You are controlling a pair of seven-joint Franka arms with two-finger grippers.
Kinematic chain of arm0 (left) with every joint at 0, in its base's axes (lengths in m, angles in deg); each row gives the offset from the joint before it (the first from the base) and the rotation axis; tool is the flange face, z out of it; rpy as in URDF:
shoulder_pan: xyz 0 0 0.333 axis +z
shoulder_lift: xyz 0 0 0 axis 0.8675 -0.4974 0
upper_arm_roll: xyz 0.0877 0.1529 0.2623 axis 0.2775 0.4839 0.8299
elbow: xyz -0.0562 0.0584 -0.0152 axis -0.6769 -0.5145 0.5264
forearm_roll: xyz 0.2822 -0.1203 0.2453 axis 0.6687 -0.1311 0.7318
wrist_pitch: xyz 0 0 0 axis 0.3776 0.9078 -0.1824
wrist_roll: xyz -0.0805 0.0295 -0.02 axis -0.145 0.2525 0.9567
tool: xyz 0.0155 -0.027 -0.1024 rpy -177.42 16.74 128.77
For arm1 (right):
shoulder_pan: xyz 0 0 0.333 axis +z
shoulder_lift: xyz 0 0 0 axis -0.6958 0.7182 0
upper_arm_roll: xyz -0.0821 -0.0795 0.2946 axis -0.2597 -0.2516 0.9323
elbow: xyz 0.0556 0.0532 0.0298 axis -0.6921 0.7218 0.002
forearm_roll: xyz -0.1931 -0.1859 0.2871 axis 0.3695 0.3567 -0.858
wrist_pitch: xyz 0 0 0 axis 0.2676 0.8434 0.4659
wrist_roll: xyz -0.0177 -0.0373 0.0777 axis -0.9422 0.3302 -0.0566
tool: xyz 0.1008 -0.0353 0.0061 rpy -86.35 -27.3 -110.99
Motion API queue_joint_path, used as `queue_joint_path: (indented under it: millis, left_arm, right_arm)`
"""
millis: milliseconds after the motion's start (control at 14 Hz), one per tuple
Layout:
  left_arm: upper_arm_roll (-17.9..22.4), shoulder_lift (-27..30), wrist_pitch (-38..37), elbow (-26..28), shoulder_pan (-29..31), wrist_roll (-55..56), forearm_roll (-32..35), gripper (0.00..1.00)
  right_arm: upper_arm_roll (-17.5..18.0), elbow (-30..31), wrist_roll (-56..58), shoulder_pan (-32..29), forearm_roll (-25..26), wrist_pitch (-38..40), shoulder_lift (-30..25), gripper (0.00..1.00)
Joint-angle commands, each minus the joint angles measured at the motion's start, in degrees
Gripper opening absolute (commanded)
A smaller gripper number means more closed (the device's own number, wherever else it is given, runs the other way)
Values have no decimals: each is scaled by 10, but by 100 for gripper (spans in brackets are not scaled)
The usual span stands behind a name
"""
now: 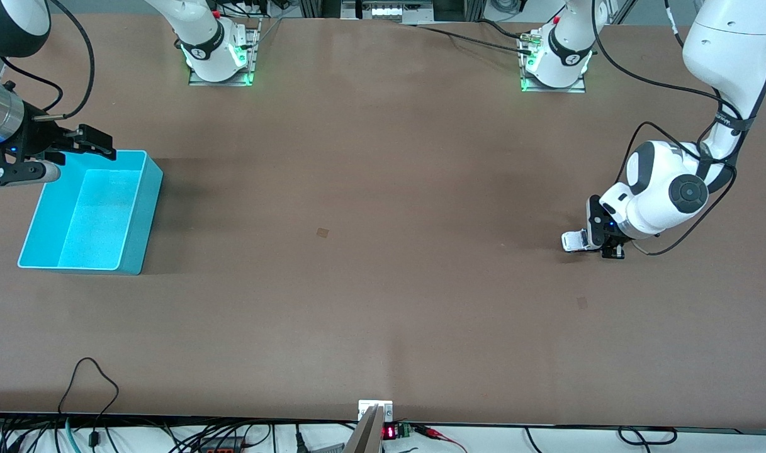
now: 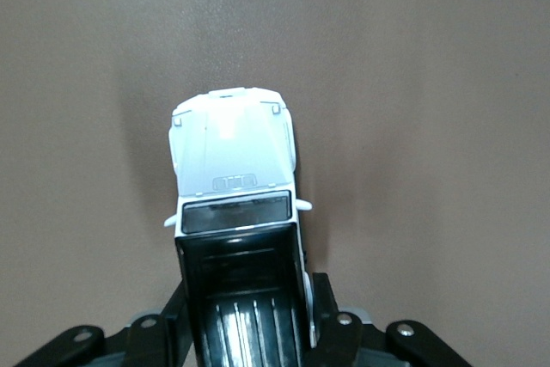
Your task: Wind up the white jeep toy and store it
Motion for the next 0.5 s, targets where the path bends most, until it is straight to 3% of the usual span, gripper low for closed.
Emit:
queue_joint_path:
  millis: [0,429]
  left_arm:
    - [-4,-24,7,-3,8,-10,43,14]
    - [-4,-38,7,-14,24,-10,47,13]
  right_arm:
    - [2,-6,-1,-2,4,8,0,100]
    - [1,-6,-1,-2,3,8,0,100]
